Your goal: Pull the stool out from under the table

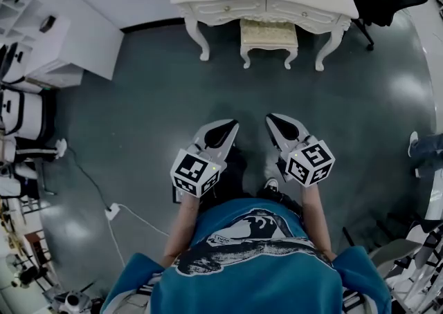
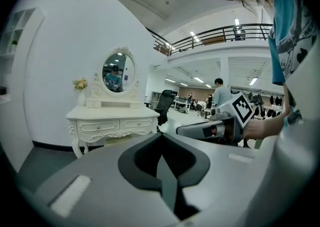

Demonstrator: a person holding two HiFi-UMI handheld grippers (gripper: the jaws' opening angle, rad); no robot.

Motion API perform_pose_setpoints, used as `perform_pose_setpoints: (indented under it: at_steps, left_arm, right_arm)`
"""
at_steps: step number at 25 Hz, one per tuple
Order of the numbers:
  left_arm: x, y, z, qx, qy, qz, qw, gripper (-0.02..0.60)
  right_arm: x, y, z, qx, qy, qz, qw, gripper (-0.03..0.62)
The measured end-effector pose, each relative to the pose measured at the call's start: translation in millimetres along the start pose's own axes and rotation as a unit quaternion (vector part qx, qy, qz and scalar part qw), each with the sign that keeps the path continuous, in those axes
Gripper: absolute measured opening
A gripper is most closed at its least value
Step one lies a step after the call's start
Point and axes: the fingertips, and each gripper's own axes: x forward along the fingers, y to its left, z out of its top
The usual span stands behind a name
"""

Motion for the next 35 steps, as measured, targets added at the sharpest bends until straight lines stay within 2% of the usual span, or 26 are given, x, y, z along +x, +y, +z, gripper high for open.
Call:
perform_pose_setpoints:
  at_steps: [8,16,20,30,35]
  left_arm:
    - [-11.2,109.0,18.5,0.001,-0.003,-0.009,1.0,0.012]
    - [-8.4,169.9,26.3,0.005,-0.014,-0.041,0.9991,0.012]
    - [-3.4,180.5,25.8,-0.001,-0.015,-0.055,0.9984,0.012]
    - [28.9,162.3,16.3,-0.007,0.01,-0.115,0.9933,0.012]
    - [52.8,171.6,19.2,-0.01,0.022,-0.113,0.9933,0.012]
  right_arm:
    - [96.0,8.2,16.8,0.009,0.011,-0.02,1.0,0.003]
    - [146.8,11.7,28.9,0.002,0.012,-0.054,0.998,0.003]
    - [147.7,12.1,25.2,0.004,0.023,-0.074,0.997,0.003]
    - [129.2,-15.0,16.5,0.037,0.019,-0.124,0.991,0.003]
    - [135.0,-39.9,19.9,0.057,0.01,-0.129,0.99,0.003]
